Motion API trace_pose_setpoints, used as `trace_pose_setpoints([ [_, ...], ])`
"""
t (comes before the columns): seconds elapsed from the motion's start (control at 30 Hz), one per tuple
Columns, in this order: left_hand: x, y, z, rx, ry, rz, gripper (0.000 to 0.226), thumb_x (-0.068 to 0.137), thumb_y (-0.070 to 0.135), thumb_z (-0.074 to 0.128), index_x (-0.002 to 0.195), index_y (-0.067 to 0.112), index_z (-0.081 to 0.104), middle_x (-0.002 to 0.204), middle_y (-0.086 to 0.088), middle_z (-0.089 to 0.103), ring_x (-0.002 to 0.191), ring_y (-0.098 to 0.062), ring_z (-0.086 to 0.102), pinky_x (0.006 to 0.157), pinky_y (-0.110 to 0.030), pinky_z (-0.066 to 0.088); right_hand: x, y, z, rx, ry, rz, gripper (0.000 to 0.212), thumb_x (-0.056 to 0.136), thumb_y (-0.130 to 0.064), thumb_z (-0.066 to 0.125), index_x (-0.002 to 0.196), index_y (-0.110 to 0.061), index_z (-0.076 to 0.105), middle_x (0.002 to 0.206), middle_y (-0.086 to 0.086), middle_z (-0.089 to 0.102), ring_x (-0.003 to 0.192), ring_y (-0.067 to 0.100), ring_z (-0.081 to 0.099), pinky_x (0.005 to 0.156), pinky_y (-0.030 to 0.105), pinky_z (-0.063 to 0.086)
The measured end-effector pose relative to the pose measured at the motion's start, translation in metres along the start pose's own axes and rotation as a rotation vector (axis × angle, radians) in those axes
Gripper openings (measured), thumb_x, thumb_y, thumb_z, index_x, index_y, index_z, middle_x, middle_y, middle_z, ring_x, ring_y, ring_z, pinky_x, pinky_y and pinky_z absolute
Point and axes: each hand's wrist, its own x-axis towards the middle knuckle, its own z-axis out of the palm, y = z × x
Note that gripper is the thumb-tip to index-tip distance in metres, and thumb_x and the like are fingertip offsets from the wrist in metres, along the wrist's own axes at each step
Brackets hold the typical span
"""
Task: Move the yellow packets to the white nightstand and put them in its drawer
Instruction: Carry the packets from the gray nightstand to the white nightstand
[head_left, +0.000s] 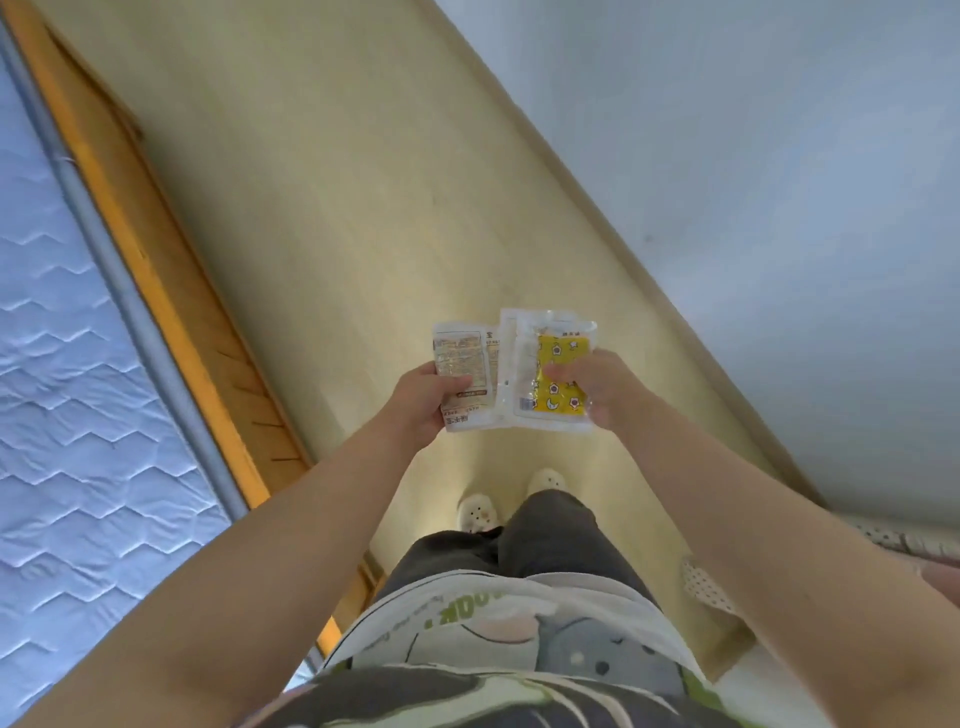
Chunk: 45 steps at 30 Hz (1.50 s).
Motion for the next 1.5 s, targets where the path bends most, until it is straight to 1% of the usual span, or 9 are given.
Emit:
trace_pose_setpoints([
  [0.23, 0.071, 0.127, -0.041, -0.104, 0.126, 0.06, 0.032, 0.089, -0.01, 0.053, 0.117, 0.004, 0.059, 0.108, -0.013, 0.067, 0.088, -0.026, 0.067, 0.07, -0.036, 0.055, 0.083, -0.138, 0.092, -0.116, -0.13, -0.033, 0.012, 0.081, 0.002, 0.068, 0.088, -0.006, 0.063, 0.091, 0.01, 0.066, 0.079, 0.025, 0.066, 0.072, 0.038, 0.055],
  [0.5, 0.168, 0.317, -0.118, -0.231, 0.336, 0.122, 0.031, 0.09, -0.01, 0.052, 0.116, 0.005, 0.06, 0.103, -0.012, 0.068, 0.084, -0.025, 0.066, 0.08, -0.038, 0.055, 0.215, -0.32, 0.245, -0.327, -0.249, -0.055, 0.025, 0.077, -0.003, 0.074, 0.099, 0.0, 0.064, 0.111, 0.017, 0.065, 0.108, 0.032, 0.062, 0.099, 0.046, 0.047],
  [0.6, 0.186, 0.378, -0.143, -0.311, 0.386, 0.143, 0.027, 0.089, -0.011, 0.051, 0.108, 0.004, 0.062, 0.1, -0.012, 0.068, 0.082, -0.025, 0.066, 0.079, -0.037, 0.054, 0.244, -0.383, 0.302, -0.433, -0.3, -0.065, 0.046, 0.078, -0.007, 0.075, 0.119, 0.004, 0.057, 0.111, 0.013, 0.062, 0.112, 0.029, 0.058, 0.096, 0.038, 0.045],
  [0.7, 0.197, 0.428, -0.167, -0.41, 0.432, 0.148, 0.025, 0.089, -0.013, 0.051, 0.098, 0.008, 0.062, 0.101, -0.012, 0.068, 0.085, -0.027, 0.066, 0.088, -0.042, 0.052, 0.264, -0.436, 0.353, -0.508, -0.35, -0.091, 0.051, 0.078, -0.009, 0.075, 0.123, 0.003, 0.055, 0.119, 0.012, 0.06, 0.112, 0.027, 0.056, 0.091, 0.034, 0.042],
  [0.87, 0.234, 0.513, -0.218, -0.512, 0.485, 0.138, 0.026, 0.088, -0.011, 0.055, 0.097, 0.012, 0.061, 0.103, -0.009, 0.069, 0.096, -0.029, 0.067, 0.092, -0.046, 0.053, 0.3, -0.515, 0.44, -0.587, -0.413, -0.097, 0.032, 0.078, -0.005, 0.074, 0.108, 0.0, 0.062, 0.099, 0.005, 0.063, 0.087, 0.019, 0.059, 0.085, 0.03, 0.043],
  [1.0, 0.276, 0.598, -0.278, -0.553, 0.51, 0.154, 0.028, 0.086, -0.011, 0.057, 0.098, 0.014, 0.062, 0.103, -0.008, 0.07, 0.096, -0.029, 0.068, 0.091, -0.048, 0.053, 0.336, -0.582, 0.52, -0.636, -0.428, -0.138, 0.041, 0.074, -0.007, 0.077, 0.112, 0.0, 0.063, 0.11, 0.009, 0.066, 0.102, 0.025, 0.062, 0.098, 0.037, 0.045],
  [1.17, 0.315, 0.704, -0.344, -0.634, 0.484, 0.164, 0.03, 0.086, -0.012, 0.055, 0.104, 0.011, 0.062, 0.104, -0.01, 0.07, 0.096, -0.03, 0.067, 0.092, -0.05, 0.052, 0.375, -0.671, 0.619, -0.643, -0.419, -0.138, 0.053, 0.068, -0.008, 0.079, 0.117, -0.001, 0.061, 0.115, 0.011, 0.065, 0.109, 0.029, 0.061, 0.103, 0.044, 0.043],
  [1.37, 0.358, 0.82, -0.41, -0.711, 0.495, 0.199, 0.038, 0.087, -0.012, 0.053, 0.118, 0.01, 0.059, 0.116, -0.013, 0.067, 0.103, -0.032, 0.066, 0.091, -0.05, 0.052, 0.402, -0.777, 0.732, -0.743, -0.443, -0.175, 0.046, 0.071, -0.007, 0.078, 0.114, -0.003, 0.063, 0.109, 0.011, 0.067, 0.102, 0.028, 0.063, 0.098, 0.043, 0.047],
  [1.5, 0.399, 0.879, -0.449, -0.871, 0.529, 0.21, 0.036, 0.086, -0.012, 0.054, 0.113, 0.012, 0.061, 0.117, -0.013, 0.067, 0.106, -0.034, 0.064, 0.093, -0.054, 0.05, 0.431, -0.838, 0.806, -0.873, -0.517, -0.211, 0.04, 0.072, -0.005, 0.076, 0.11, -0.002, 0.064, 0.108, 0.012, 0.067, 0.099, 0.029, 0.064, 0.093, 0.04, 0.049],
])
